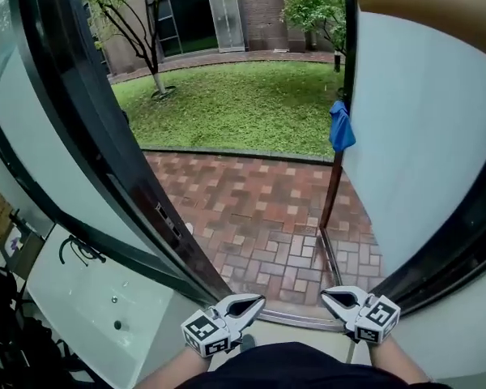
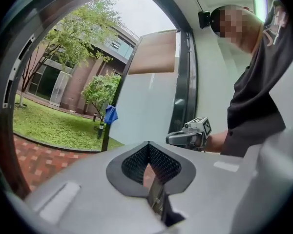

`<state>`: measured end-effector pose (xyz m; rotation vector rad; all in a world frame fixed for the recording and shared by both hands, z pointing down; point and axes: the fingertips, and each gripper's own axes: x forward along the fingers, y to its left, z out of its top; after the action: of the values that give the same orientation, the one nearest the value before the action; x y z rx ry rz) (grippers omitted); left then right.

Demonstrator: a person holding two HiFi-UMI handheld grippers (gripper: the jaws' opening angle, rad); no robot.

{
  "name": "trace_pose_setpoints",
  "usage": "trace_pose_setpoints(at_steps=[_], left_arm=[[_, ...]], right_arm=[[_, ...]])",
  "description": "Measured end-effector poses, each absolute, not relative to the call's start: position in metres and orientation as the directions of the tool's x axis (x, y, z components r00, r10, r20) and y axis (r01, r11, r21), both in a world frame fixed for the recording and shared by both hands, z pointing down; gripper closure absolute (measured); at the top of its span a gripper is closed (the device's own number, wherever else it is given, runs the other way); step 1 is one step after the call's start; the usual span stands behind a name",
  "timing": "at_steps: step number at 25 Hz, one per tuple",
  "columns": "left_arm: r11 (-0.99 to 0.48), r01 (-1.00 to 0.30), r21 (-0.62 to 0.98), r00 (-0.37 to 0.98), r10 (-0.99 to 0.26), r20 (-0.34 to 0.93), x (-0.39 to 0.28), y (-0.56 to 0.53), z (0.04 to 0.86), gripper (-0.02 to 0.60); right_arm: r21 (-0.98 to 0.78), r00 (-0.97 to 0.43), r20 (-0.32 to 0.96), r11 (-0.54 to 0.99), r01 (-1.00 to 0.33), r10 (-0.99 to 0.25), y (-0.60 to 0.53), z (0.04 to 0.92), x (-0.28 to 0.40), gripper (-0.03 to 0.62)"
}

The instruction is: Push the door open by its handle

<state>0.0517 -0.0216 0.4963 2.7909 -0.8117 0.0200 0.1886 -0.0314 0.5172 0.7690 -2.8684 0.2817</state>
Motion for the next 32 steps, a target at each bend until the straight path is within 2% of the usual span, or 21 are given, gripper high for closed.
trace_pose_setpoints(at_steps=[7,10,15,19,26,32], left_arm=[[-0.850,-0.491,0.190,0.870,-0.489,0.060,0.050,0.032,0.481,0.581],[-0.873,-0.456,0.173,0.889,-0.455,0.048,0.015,0.054,0.483,0.581],[-0.905,-0.414,0.095,0.909,-0.405,0.102,-0.068,0.091,0.493,0.581],[-0.898,-0.419,0.134,0.907,-0.407,0.106,-0.103,0.107,0.501,0.581],[-0.895,-0.416,0.164,0.909,-0.416,0.036,-0.085,0.127,0.487,0.581],[-0.881,-0.430,0.197,0.901,-0.432,0.036,-0.064,0.133,0.487,0.581]], right_arm=[[-0.168,-0.809,0.202,0.794,-0.585,-0.553,0.031,0.520,0.203,0.594],[-0.151,-0.791,0.196,0.779,-0.608,-0.580,0.058,0.510,0.163,0.594],[-0.200,-0.765,0.187,0.738,-0.644,-0.616,0.106,0.519,0.079,0.594],[-0.231,-0.738,0.176,0.702,-0.674,-0.651,0.131,0.514,0.058,0.594],[-0.245,-0.701,0.142,0.662,-0.709,-0.699,0.142,0.501,0.083,0.594],[-0.211,-0.688,0.165,0.656,-0.725,-0.707,0.147,0.493,0.115,0.594]])
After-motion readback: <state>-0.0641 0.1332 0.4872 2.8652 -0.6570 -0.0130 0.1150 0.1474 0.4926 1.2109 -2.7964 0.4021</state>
